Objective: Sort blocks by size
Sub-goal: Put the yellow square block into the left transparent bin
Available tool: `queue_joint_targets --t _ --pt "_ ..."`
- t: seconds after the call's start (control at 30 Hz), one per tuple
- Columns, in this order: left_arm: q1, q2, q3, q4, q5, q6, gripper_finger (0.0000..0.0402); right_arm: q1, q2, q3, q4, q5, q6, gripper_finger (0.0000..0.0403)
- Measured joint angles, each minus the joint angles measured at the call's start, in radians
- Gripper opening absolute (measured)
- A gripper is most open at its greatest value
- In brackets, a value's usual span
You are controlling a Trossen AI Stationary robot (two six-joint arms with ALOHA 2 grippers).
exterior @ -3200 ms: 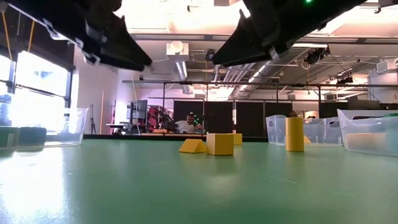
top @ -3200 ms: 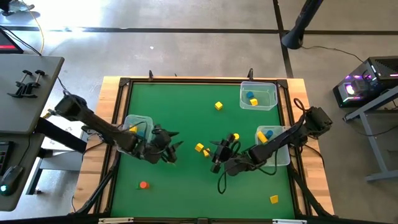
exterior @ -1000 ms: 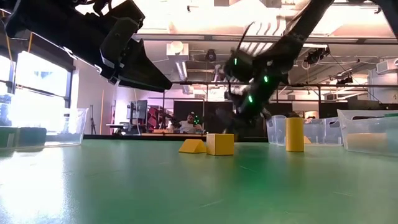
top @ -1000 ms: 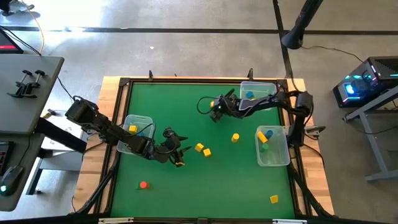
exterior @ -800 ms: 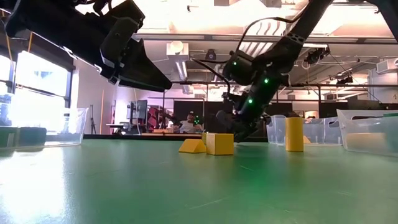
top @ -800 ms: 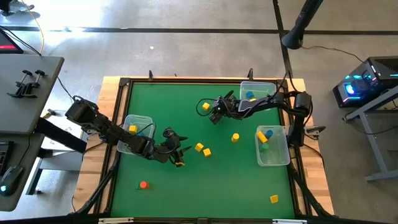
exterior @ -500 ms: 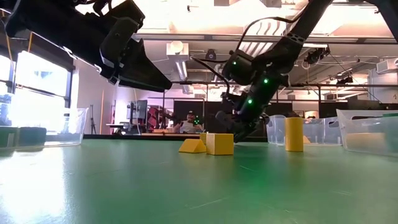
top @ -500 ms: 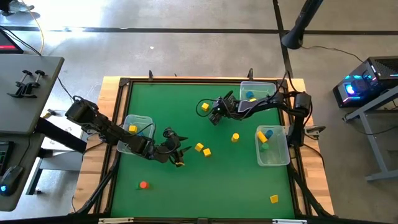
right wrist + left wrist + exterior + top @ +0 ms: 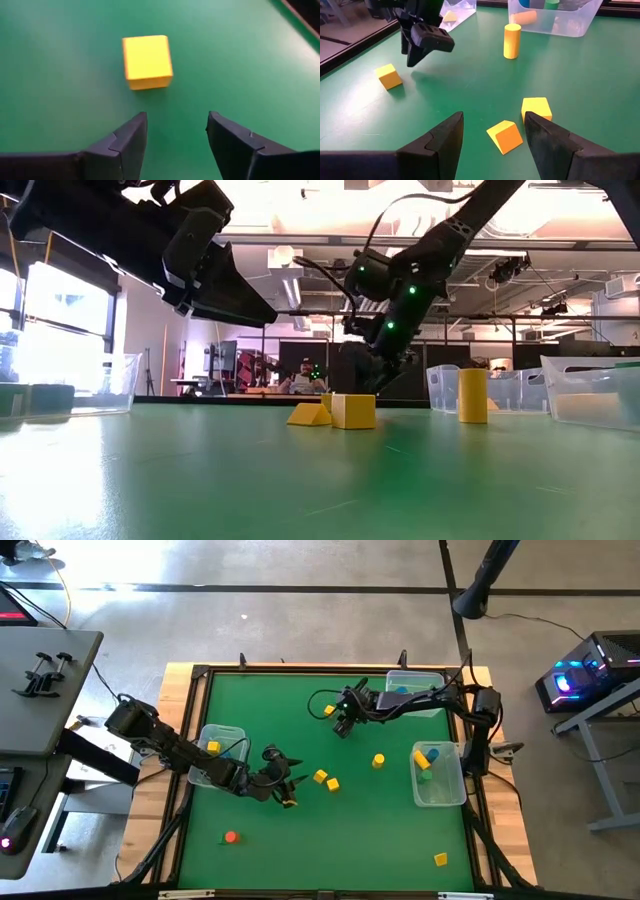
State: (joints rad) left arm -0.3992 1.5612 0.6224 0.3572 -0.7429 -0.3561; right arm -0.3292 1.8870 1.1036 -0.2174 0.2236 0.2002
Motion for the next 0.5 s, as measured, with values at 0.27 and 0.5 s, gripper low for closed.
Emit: queue_joint_targets --t 0.27,0.5 --pt "0.0 0.0 0.0 -0.001 0.0 -0.009 0.0195 -0.001 -0.001 0.001 0.11 -0.146 -0.001 0.0252" --pt "0.0 0.0 0.0 -0.001 0.0 -0.008 0.0195 -0.001 0.043 0.003 0.227 -0.004 0.002 0.0262"
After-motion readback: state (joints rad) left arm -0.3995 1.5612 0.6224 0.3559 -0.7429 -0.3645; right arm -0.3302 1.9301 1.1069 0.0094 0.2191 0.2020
